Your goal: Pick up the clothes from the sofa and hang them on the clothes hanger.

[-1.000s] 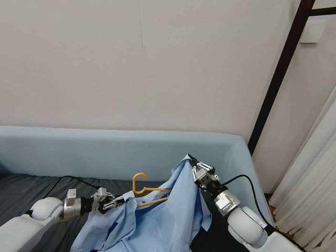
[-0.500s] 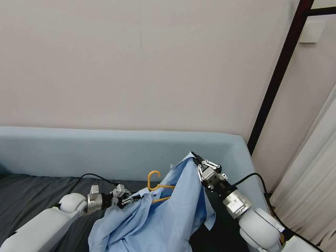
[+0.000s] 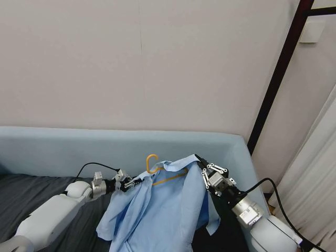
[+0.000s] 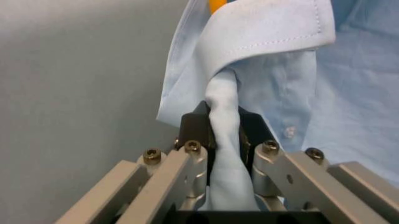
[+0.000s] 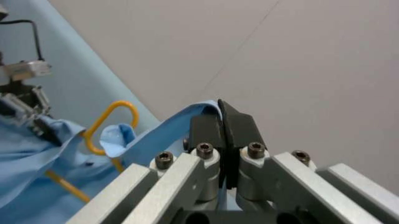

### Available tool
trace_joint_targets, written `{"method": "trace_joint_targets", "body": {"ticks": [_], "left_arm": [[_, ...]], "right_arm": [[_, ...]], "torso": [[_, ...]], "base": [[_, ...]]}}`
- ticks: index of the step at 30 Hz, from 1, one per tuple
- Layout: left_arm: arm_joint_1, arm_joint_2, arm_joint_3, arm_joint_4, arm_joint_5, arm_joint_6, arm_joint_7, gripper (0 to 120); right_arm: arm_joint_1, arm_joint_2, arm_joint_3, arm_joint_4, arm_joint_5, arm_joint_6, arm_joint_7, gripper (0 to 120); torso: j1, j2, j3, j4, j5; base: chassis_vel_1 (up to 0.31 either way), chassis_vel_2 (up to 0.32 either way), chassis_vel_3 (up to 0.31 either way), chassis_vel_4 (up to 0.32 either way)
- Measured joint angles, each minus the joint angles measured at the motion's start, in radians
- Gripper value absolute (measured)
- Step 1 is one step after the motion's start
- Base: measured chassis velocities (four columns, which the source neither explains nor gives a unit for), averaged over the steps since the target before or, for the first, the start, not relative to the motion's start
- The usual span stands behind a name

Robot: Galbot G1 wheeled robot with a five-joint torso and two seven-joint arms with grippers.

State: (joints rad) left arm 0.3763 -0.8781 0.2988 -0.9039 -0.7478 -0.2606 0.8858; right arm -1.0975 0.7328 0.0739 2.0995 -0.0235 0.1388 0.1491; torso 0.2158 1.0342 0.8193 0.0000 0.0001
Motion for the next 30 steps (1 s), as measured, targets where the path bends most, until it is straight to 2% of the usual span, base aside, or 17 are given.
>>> {"method": "trace_joint_targets", "body": {"ticks": [6,13,21,30], "left_arm": [[-0.046,0.02,0.012,0.002,-0.041,0.005,0.001,7],[-0.07,0.042,0.027,-0.032,-0.069,0.011,-0.003,7],[-0.093,0.099,0.04,-0.144,-0.122,0.023,-0.023,7],[-0.113,0.185,0.041,-0.28,-0.183,0.029,-0.045,7]], "right_arm": [[-0.121,0.033,0.018,-0.024,-0.075,0.062,-0.007,0],[-0.169,0.087,0.005,-0.075,-0.137,0.11,-0.004,0],[-0.164,0.201,-0.039,-0.161,-0.169,0.136,0.017,0],[-0.167,0.252,-0.052,-0.183,-0.167,0.145,0.024,0]], "torso": [[0.0,0.0,0.0,-0.0001,0.0001],[0.0,0.0,0.0,0.0,0.0],[0.0,0.0,0.0,0.0001,0.0],[0.0,0.0,0.0,-0.0001,-0.0001]], "base": [[0.0,0.0,0.0,0.0],[0.0,0.0,0.0,0.0],[0.0,0.0,0.0,0.0],[0.0,0.0,0.0,0.0]]}}
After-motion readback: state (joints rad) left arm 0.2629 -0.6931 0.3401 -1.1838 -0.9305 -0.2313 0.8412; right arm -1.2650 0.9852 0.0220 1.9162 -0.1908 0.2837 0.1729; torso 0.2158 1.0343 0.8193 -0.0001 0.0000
